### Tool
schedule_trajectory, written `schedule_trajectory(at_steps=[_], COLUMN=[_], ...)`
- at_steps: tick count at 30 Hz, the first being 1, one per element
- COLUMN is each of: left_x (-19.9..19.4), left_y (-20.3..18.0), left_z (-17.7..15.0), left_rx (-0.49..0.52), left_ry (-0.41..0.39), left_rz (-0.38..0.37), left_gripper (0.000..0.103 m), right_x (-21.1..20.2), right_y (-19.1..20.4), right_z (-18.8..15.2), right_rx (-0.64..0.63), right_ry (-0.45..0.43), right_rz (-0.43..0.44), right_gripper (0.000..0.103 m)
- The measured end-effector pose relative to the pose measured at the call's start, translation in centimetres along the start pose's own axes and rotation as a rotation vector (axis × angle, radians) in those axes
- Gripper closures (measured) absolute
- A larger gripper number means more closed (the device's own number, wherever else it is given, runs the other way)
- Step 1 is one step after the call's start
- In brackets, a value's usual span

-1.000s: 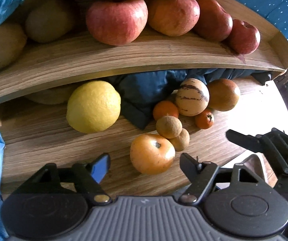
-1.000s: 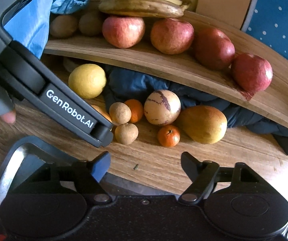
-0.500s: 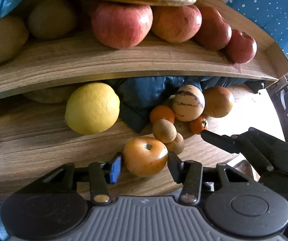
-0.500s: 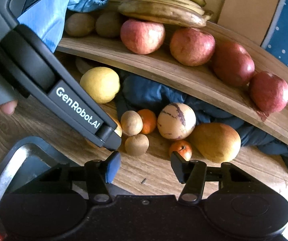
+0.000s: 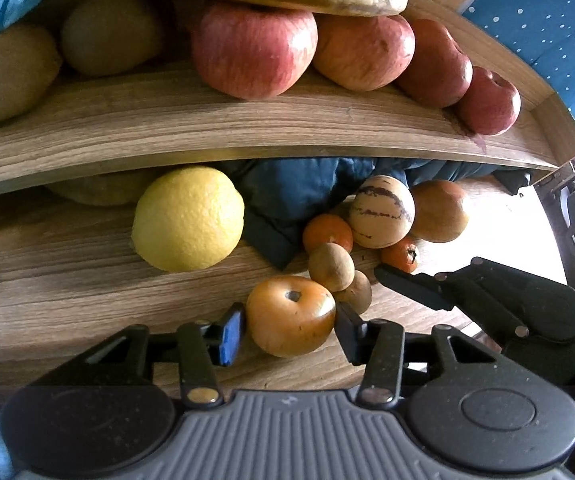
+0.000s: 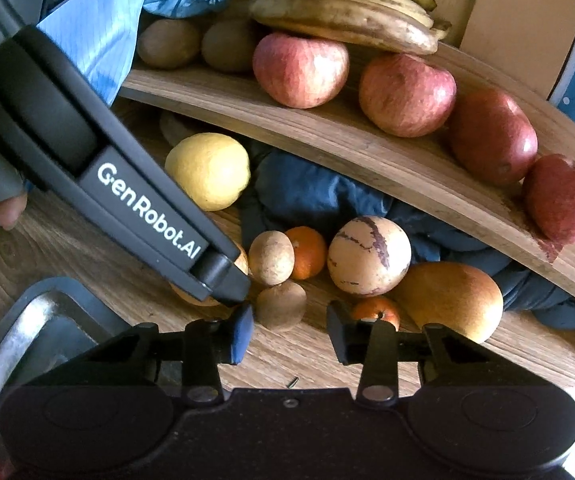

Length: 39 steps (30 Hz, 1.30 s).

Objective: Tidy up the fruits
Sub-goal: 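Close the left tool on the orange fruit while the right tool grasps a small brown kiwi, then carry the orange fruit and the brown kiwi over the steel tray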

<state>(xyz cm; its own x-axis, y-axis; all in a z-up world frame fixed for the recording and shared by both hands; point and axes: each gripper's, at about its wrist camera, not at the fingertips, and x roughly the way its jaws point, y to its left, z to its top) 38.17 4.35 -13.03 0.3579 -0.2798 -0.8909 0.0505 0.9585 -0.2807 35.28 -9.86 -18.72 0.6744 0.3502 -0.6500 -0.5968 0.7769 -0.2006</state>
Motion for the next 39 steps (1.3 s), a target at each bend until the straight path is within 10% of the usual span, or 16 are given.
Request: schedule_trajectory(at_steps=[39], left_x=[-2.3], left_y=[-1.9], left_z=[-4.1], left_rx=[-0.047], left_ry=[-0.081], left_rz=[0.039], left_gripper=[0.051], right_x=[-3.7], right_y=[0.4], right_z=[-2.4], right_rx=[0.008], right_ry=[-0.040], right_rz=[0.053], right_gripper=[0.073])
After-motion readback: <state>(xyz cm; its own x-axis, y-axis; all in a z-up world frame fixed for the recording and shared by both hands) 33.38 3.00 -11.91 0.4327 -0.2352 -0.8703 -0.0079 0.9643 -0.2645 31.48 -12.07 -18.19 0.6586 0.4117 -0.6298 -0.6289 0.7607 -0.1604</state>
